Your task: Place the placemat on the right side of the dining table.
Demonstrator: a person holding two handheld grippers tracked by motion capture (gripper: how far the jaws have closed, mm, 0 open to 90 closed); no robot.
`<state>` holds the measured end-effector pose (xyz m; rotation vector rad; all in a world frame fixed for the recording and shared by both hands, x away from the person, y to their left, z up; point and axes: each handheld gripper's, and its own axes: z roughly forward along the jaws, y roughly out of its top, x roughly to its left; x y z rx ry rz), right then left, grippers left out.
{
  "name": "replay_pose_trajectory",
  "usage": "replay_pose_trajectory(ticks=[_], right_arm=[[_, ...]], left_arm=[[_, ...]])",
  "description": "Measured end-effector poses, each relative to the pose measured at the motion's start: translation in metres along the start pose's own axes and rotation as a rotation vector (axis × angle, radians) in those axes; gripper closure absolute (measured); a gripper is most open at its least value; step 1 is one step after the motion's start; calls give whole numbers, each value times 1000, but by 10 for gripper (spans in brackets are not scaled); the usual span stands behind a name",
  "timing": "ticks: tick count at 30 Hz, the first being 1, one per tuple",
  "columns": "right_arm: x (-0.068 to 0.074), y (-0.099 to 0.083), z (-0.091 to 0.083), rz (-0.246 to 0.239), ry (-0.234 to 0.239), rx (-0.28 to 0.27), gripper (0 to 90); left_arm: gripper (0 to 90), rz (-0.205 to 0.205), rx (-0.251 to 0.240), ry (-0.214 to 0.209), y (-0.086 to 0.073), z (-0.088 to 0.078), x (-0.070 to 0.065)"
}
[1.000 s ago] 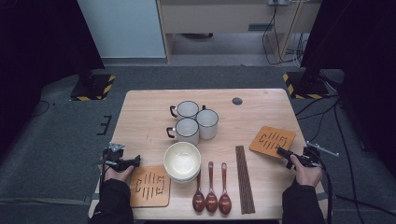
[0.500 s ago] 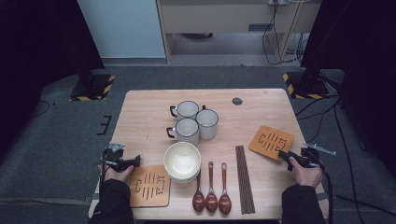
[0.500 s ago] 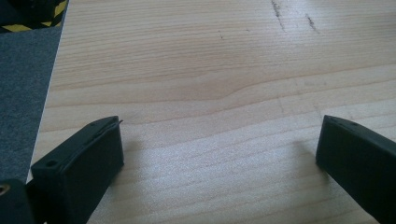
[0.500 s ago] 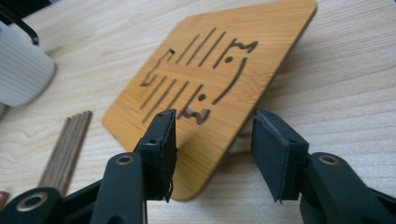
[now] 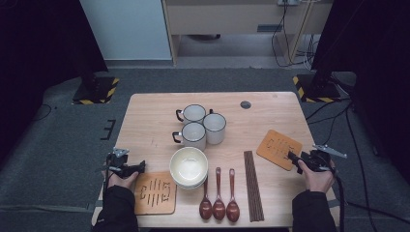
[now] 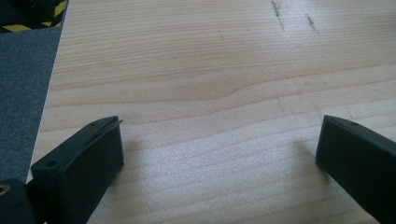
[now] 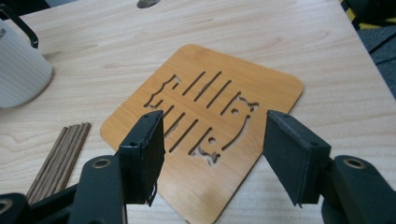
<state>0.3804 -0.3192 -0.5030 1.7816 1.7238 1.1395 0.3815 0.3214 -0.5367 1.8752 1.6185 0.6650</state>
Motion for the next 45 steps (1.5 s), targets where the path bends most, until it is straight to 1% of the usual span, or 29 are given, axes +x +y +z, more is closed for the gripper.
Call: replay_pose_trajectory(ticks=[2, 3, 4, 5, 6, 7, 9, 11, 13, 15, 16, 17, 21, 25, 26, 29, 33, 35, 38, 42, 45], right_arm=[[2, 2, 0, -7, -7, 0, 374], [3, 4, 0, -28, -13, 6, 368], [3, 5, 0, -34, -21, 11, 362], [4, 8, 0, -33, -32, 24, 355], [4, 8, 1, -36, -34, 21, 349], [4, 9, 2, -34, -39, 18, 351], [4, 10, 4, -32, -30, 21, 353], [5, 10, 6, -49, -40, 25, 358], [5, 9, 9, -58, -41, 26, 374], [5, 9, 12, -60, -59, 36, 382], [5, 8, 13, -69, -71, 31, 386], [4, 8, 15, -74, -74, 37, 385], [6, 6, 21, -79, -86, 56, 379], [6, 4, 29, -60, -128, 69, 334], [7, 3, 30, -71, -139, 79, 341], [7, 0, 35, -80, -150, 99, 335], [8, -1, 38, -87, -163, 104, 332], [8, -2, 39, -79, -171, 116, 327], [7, -2, 40, -93, -180, 122, 325], [7, -3, 43, -88, -195, 137, 327], [7, -3, 43, -88, -203, 133, 322]], left_arm=[[0, 0, 0, 0, 0, 0, 0], [0, 0, 0, 0, 0, 0, 0], [0, 0, 0, 0, 0, 0, 0], [0, 0, 0, 0, 0, 0, 0], [0, 0, 1, 0, 0, 0, 0], [0, 0, 0, 0, 0, 0, 0], [0, 0, 1, 0, 0, 0, 0], [0, 0, 0, 0, 0, 0, 0], [0, 0, 0, 0, 0, 0, 0], [0, 0, 0, 0, 0, 0, 0], [0, 0, 0, 0, 0, 0, 0], [0, 0, 0, 0, 0, 0, 0], [0, 0, 0, 0, 0, 0, 0], [0, 0, 0, 0, 0, 0, 0], [0, 0, 0, 0, 0, 0, 0], [0, 0, 0, 0, 0, 0, 0], [0, 0, 0, 0, 0, 0, 0], [0, 0, 0, 0, 0, 0, 0], [0, 0, 0, 0, 0, 0, 0], [0, 0, 0, 0, 0, 0, 0], [0, 0, 0, 0, 0, 0, 0]])
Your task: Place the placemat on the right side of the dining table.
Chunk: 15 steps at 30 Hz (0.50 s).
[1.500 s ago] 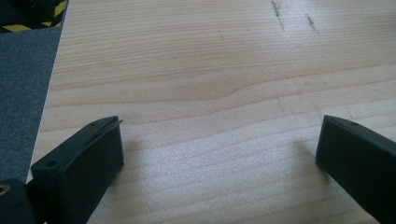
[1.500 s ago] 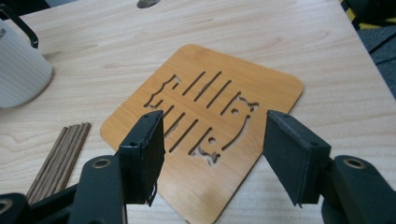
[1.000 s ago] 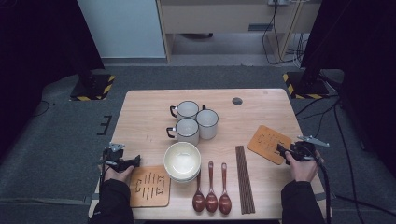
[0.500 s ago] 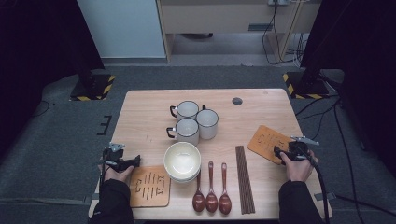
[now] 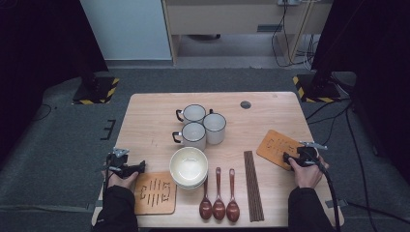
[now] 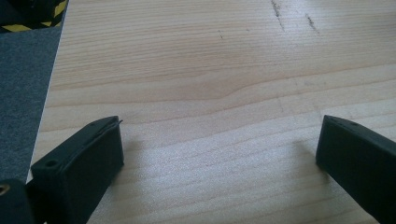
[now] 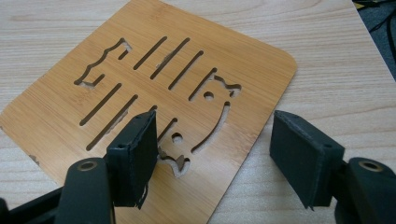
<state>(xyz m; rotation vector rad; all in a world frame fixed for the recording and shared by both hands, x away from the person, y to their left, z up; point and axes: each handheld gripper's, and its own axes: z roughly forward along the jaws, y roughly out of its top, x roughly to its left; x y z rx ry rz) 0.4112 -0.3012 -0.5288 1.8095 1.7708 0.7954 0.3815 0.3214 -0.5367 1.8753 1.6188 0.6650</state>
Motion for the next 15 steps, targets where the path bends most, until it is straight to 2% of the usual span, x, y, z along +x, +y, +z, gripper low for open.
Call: replay_pose_trajectory(ticks=[2, 9, 15], right_arm=[[0, 0, 1, -6, -6, -5, 320], [4, -1, 2, 19, -32, -17, 330], [6, -2, 3, 2, -54, -27, 330]], left_arm=[[0, 0, 0, 0, 0, 0, 0], [0, 0, 0, 0, 0, 0, 0], [0, 0, 0, -1, 0, 0, 0]])
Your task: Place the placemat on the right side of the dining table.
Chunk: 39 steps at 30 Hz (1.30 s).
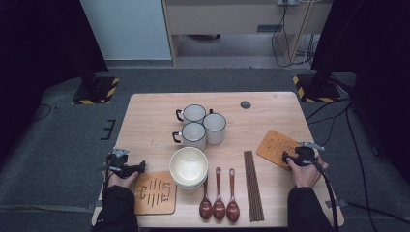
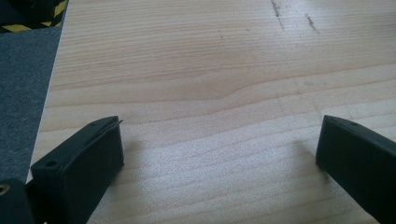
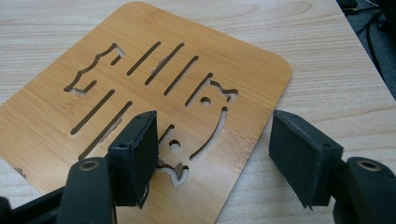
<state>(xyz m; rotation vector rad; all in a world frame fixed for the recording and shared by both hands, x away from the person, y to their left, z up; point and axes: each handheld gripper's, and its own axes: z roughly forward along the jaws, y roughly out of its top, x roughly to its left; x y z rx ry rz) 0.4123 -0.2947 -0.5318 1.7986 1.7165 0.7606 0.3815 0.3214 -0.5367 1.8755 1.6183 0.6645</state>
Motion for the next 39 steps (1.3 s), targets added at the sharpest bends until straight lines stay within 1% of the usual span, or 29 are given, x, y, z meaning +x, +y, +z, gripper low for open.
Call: replay_pose_trajectory(ticks=[5, 6, 8, 11, 14, 17, 18, 21, 25, 26, 29, 30, 32, 34, 35, 39], right_arm=[[0, 0, 0, -2, -5, -4, 332], [0, 0, 0, -2, -4, -6, 341], [-1, 0, 0, -5, 1, -7, 390], [-3, 1, 0, -18, 15, -6, 402], [-6, 2, 0, -24, 26, -1, 438], [-11, 4, 1, -48, 50, 4, 439], [-12, 4, 1, -46, 57, 7, 440], [-17, 5, 2, -71, 78, 6, 443], [-21, 7, 3, -79, 91, 5, 447], [-21, 7, 3, -67, 90, 10, 447], [-22, 8, 2, -57, 88, -6, 407], [-21, 8, 1, -42, 91, -14, 382], [-21, 8, -1, -41, 87, -24, 337], [-18, 7, -2, -36, 87, -11, 309], [-17, 6, -1, -43, 85, -6, 305], [-13, 4, 0, -37, 76, 14, 283]], left_arm=[[0, 0, 0, 0, 0, 0, 0], [0, 0, 0, 0, 0, 0, 0], [0, 0, 0, 0, 0, 0, 0], [0, 0, 0, 0, 0, 0, 0], [0, 0, 0, 0, 0, 0, 0], [0, -1, 0, 0, 0, 0, 0], [0, -1, 0, 0, 0, 0, 0], [0, -1, 0, 0, 0, 0, 0], [0, -1, 0, 0, 0, 0, 0], [0, -1, 0, 0, 0, 0, 0], [0, -1, 0, 0, 0, 0, 0], [0, -1, 0, 0, 0, 0, 0], [0, 0, 0, 0, 0, 0, 0], [0, -1, 0, 0, 0, 0, 0], [0, -1, 0, 0, 0, 0, 0], [0, -1, 0, 0, 0, 0, 0]])
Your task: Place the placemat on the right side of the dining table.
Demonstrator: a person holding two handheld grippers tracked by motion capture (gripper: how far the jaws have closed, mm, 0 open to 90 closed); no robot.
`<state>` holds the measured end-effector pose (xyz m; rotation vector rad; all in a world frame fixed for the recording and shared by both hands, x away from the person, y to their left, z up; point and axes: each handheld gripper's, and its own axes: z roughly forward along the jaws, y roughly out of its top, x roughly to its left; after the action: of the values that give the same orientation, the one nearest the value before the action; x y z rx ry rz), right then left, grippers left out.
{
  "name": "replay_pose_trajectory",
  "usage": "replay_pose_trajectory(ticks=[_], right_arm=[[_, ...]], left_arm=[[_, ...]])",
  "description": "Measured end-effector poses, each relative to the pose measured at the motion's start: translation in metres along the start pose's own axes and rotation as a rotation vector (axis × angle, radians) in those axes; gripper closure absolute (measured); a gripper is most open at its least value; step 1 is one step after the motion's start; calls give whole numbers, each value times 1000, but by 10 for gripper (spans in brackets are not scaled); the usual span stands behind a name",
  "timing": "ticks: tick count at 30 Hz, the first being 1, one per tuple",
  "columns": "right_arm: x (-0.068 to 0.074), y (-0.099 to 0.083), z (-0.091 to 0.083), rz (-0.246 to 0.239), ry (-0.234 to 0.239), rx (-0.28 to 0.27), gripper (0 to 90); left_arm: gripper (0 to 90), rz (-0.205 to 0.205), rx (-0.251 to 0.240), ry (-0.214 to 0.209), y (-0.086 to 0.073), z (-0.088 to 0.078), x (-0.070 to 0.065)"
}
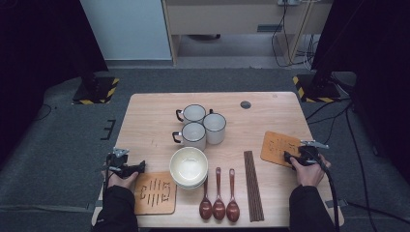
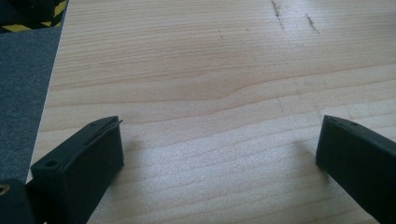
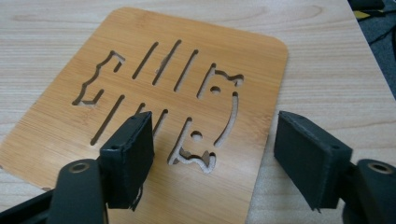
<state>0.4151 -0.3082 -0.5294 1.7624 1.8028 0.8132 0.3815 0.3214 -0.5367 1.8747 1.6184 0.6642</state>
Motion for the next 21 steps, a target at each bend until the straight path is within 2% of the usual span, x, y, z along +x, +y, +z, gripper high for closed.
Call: replay_pose_trajectory(ticks=[7, 10, 13, 21], right_arm=[[4, -1, 2, 10, -16, -1, 247], [8, -1, 3, 12, -13, -1, 255], [7, 0, 2, 4, -22, 8, 299], [8, 0, 3, 3, -35, 1, 294]], left_arm=[[0, 0, 0, 0, 0, 0, 0], [0, 0, 0, 0, 0, 0, 0], [0, 0, 0, 0, 0, 0, 0], [0, 0, 0, 1, 0, 0, 0]])
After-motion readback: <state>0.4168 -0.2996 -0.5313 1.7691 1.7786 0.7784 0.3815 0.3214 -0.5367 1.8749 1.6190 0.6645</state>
